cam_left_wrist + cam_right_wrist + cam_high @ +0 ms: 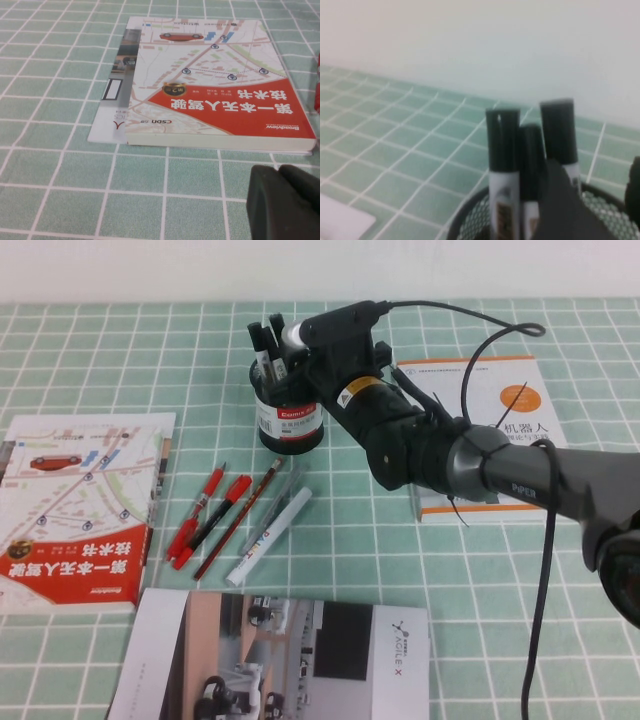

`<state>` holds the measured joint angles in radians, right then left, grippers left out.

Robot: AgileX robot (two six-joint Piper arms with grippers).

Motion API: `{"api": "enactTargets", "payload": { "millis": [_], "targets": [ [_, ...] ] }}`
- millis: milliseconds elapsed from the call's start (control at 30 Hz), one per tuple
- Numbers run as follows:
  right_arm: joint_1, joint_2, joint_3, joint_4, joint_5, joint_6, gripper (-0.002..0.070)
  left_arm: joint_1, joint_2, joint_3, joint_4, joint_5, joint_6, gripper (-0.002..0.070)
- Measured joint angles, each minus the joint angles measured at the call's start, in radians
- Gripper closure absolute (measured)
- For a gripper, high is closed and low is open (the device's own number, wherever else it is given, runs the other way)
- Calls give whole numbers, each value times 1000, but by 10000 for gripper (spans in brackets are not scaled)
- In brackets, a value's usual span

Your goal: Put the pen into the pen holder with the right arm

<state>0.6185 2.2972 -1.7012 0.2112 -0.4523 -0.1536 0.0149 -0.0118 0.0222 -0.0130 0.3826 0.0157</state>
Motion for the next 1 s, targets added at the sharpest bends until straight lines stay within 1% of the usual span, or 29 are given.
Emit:
{"api": "enactTargets", "payload": {
  "millis": [167,267,300,367,433,467,533,633,700,833,1000],
  "targets": [
    [2,-29,0,-2,81,0,397,0,0,0,0,0,0,679],
    [6,-75,0,-2,180,2,409,0,0,0,0,0,0,679],
    [10,-98,0,-2,229,2,428,0,0,0,0,0,0,679],
    [20,-143,0,-6,335,2,491,0,0,0,0,0,0,679],
    [31,-198,0,-21,463,2,596,0,0,0,0,0,0,679],
    [34,-227,0,-29,514,2,630,0,0,0,0,0,0,679],
    [48,-284,0,-46,631,-3,668,0,0,0,0,0,0,679],
    [68,-363,12,-55,754,-34,686,0,0,0,0,0,0,679],
    [78,-434,49,-54,797,-46,691,0,0,0,0,0,0,679],
    [80,-592,163,-56,818,-51,694,0,0,0,0,0,0,679],
    [80,-811,370,-56,819,-52,694,0,0,0,0,0,0,679]
  ]
}}
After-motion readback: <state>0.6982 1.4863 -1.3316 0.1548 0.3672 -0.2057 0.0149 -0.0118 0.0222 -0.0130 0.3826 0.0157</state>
